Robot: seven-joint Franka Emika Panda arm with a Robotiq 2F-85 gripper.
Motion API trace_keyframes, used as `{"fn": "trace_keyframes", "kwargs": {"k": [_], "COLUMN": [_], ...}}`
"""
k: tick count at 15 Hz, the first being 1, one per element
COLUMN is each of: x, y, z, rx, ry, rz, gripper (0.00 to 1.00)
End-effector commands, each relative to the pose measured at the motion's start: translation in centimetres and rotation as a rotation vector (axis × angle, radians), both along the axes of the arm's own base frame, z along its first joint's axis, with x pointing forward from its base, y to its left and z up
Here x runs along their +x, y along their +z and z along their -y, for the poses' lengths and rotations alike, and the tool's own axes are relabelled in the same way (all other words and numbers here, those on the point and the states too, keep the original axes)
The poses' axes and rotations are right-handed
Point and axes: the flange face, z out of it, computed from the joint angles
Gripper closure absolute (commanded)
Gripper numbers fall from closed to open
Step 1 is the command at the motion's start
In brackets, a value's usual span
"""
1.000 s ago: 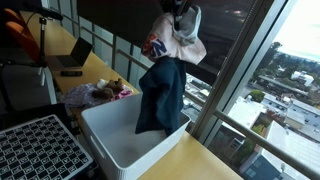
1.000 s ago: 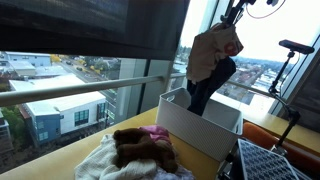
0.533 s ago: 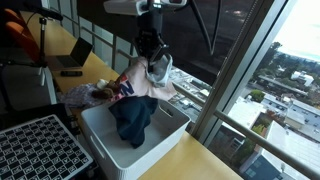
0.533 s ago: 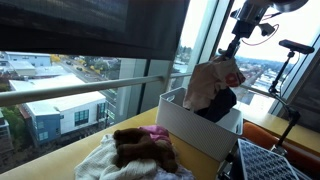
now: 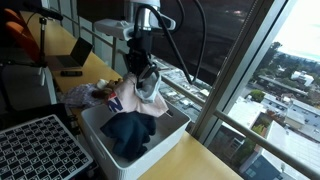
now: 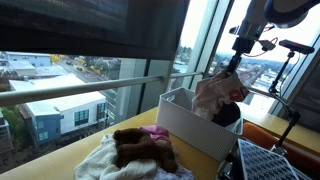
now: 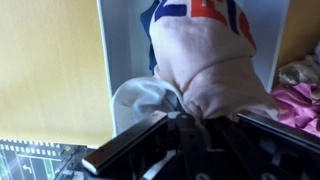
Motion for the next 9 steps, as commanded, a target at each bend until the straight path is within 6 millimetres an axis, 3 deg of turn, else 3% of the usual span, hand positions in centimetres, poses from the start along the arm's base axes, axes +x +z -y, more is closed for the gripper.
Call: {"fn": "trace_keyframes", "kwargs": {"k": [1,4,7,9], "x": [-0.5,-0.1,0.5,1.2], "y": [0.2,1.1,3.2,4.6], "z": [-1.7,-1.0,-0.2,-1.9], "rx": [-0.011,-0.015,-0.02,-0.009], "ry": [0.032,0.033,0.021,0.038], "rz": [0.011,0.019,0.049,0.084], "gripper": [0.63,0.43,0.22,0.07]}}
